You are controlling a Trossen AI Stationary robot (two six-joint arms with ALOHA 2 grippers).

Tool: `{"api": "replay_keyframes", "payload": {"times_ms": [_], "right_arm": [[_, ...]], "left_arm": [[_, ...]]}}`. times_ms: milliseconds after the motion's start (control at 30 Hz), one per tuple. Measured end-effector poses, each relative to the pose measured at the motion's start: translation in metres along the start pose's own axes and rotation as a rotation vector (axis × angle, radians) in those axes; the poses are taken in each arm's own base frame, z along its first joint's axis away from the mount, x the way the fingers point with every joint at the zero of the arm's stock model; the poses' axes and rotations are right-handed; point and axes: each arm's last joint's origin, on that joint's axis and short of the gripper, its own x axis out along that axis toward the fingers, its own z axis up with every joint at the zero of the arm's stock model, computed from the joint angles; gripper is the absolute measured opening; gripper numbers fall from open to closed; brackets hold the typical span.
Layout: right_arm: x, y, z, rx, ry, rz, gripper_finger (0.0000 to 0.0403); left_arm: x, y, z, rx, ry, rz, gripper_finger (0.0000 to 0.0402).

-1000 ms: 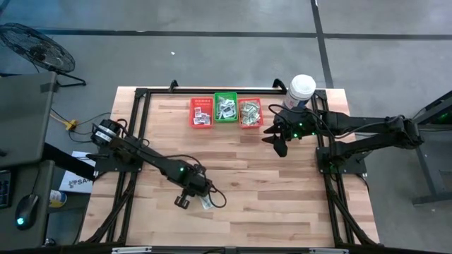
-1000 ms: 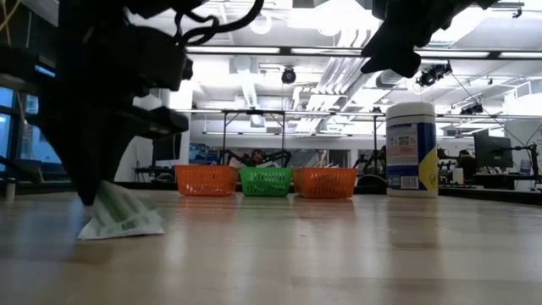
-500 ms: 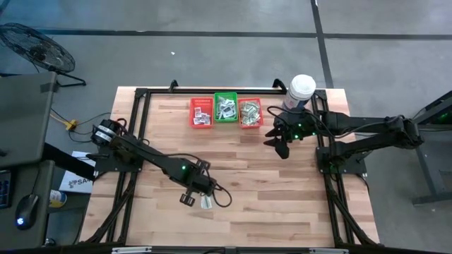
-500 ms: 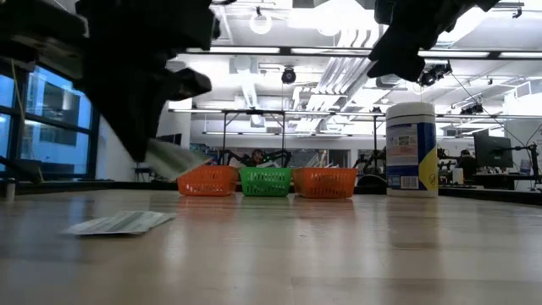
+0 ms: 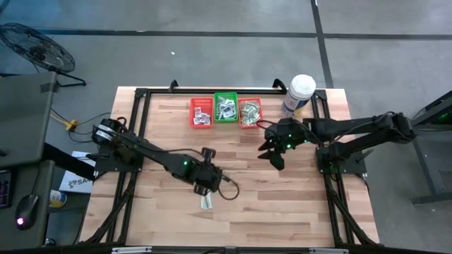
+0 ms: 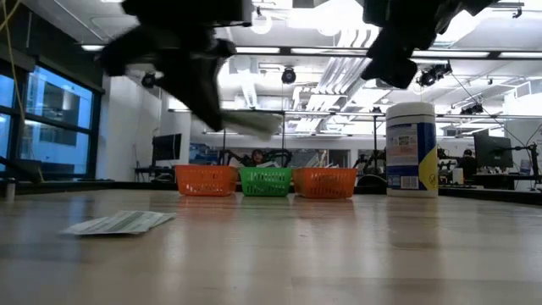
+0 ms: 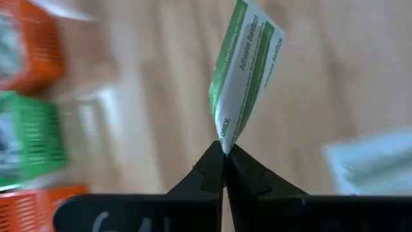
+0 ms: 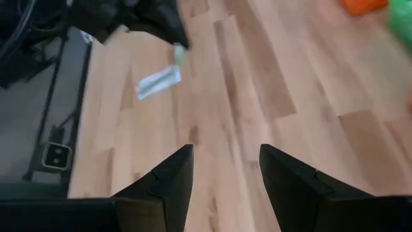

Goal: Pick & Place First Aid Supplies
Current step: Put the top bandage pack into the right orange bin

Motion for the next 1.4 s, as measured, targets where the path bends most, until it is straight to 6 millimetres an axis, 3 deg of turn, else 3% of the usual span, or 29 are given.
{"api": "replay_keyframes", "payload": {"times_ms": [233,567,1167,1400], "right_arm": [[0.022,0.011,0.008,-0.008,-0.100,0.019,0.0172],[0.037,0.001,0.014,0.103,-0.122,0.015,0.0172],[0.039,-0.011,0.025,0.097,-0.181,0.038,0.0168],[0.038,-0.010,0.027,0.079,-0.200,0.052,0.0106]], "left_arm": [[0.002,0.031,0.014,-0.096,-0.064,0.156,0.0001],[-0.007,0.066,0.031,-0.137,-0.109,0.292,0.0001],[-0.013,0.076,0.044,-0.125,-0.202,0.362,0.0001],[-0.014,0.077,0.045,-0.124,-0.210,0.375,0.0001]]}}
